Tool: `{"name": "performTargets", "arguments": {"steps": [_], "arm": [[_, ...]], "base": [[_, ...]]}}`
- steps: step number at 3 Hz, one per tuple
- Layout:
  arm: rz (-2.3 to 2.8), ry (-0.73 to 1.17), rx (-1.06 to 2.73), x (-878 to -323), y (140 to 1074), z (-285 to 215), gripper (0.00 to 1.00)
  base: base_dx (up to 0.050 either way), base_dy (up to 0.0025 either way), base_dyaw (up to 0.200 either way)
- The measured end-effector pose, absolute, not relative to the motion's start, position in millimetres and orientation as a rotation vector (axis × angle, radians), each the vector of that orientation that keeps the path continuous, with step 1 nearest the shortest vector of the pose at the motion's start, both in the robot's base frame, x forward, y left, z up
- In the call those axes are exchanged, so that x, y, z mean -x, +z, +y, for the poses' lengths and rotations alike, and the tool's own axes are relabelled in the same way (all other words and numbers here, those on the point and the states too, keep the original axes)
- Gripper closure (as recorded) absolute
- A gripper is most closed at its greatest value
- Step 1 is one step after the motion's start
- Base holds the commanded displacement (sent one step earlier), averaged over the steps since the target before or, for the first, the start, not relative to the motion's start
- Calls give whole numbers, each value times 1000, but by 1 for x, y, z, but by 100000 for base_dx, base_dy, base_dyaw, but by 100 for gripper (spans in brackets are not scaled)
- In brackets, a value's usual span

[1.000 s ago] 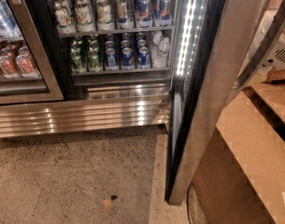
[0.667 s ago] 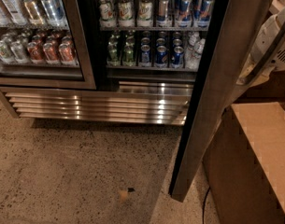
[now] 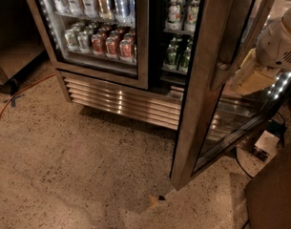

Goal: Close right fridge door

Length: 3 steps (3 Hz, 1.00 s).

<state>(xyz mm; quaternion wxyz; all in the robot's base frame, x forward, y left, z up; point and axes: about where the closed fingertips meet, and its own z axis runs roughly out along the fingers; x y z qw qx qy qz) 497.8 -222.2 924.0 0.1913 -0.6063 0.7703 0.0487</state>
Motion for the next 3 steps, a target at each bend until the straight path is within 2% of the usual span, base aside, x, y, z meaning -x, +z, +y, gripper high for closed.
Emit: {"name": "performTargets", "arguments": {"steps": [3], "arm": [[2163,137,1703,-498,924,-222,100]], "base": [[5002,0,-30]]}}
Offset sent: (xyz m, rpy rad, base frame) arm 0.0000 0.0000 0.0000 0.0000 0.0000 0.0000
